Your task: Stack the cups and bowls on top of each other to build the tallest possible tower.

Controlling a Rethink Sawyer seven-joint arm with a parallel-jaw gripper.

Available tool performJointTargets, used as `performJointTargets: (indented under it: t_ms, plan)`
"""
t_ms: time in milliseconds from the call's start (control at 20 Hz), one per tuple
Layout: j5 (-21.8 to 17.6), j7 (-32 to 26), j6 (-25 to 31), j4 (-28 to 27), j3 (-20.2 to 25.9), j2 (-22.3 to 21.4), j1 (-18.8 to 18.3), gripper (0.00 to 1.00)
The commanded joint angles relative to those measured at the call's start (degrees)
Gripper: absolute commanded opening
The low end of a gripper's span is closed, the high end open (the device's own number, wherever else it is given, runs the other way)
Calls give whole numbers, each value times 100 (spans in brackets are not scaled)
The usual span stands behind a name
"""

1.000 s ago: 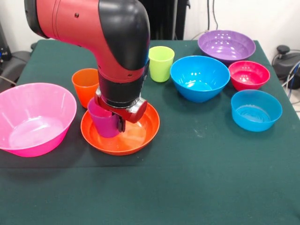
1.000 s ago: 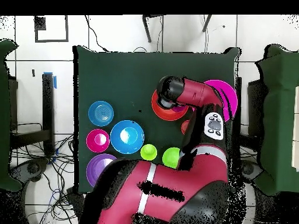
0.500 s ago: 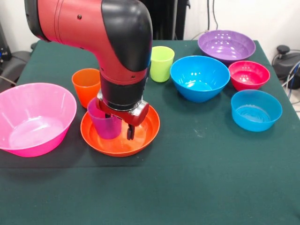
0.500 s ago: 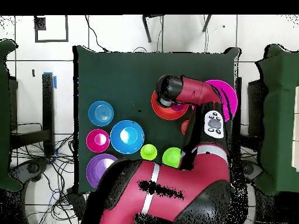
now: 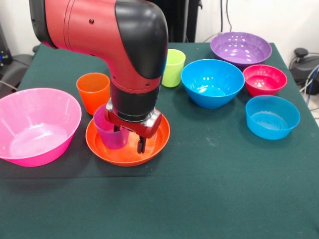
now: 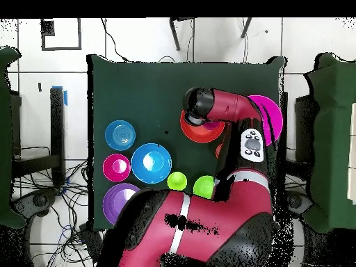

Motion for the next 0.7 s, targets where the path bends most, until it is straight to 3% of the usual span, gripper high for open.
performJointTargets:
  t_ms: [50,700]
  plan:
    - [-577,-1030,223,-234,462,-44,143,100]
    - [-792,-1023,765,-428,309,-271,282,100]
